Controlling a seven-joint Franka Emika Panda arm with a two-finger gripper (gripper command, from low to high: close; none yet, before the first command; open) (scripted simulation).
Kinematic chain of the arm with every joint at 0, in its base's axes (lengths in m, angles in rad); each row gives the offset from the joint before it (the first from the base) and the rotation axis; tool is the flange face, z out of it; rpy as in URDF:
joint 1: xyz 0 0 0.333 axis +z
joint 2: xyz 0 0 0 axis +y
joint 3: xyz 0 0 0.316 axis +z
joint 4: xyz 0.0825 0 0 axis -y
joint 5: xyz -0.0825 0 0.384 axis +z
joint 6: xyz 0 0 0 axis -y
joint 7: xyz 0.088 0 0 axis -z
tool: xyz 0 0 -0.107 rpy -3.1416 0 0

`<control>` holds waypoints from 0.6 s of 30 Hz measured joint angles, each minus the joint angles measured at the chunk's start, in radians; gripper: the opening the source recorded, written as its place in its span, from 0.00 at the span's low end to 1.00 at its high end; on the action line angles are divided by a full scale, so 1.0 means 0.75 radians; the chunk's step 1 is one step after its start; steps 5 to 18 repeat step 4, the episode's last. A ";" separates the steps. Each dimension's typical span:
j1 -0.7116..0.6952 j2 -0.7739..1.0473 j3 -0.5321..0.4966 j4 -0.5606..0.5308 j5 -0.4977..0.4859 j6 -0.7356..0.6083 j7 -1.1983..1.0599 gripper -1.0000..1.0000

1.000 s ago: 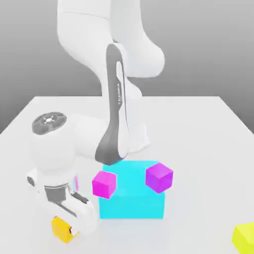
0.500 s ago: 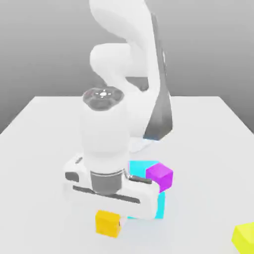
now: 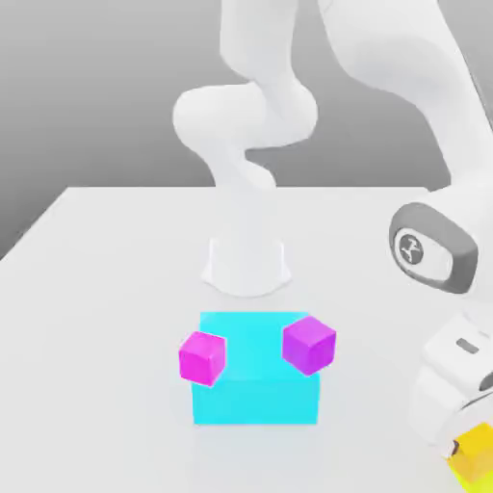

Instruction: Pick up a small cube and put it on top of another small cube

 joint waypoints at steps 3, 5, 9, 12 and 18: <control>-0.001 -0.071 0.036 0.014 0.029 -0.084 -0.034 1.00; -0.009 -0.114 0.050 0.013 0.051 -0.124 -0.050 1.00; -0.009 -0.114 0.050 0.013 0.051 -0.124 -0.050 1.00; -0.009 -0.114 0.050 0.013 0.051 -0.124 -0.050 1.00; -0.009 -0.114 0.050 0.013 0.051 -0.124 -0.050 1.00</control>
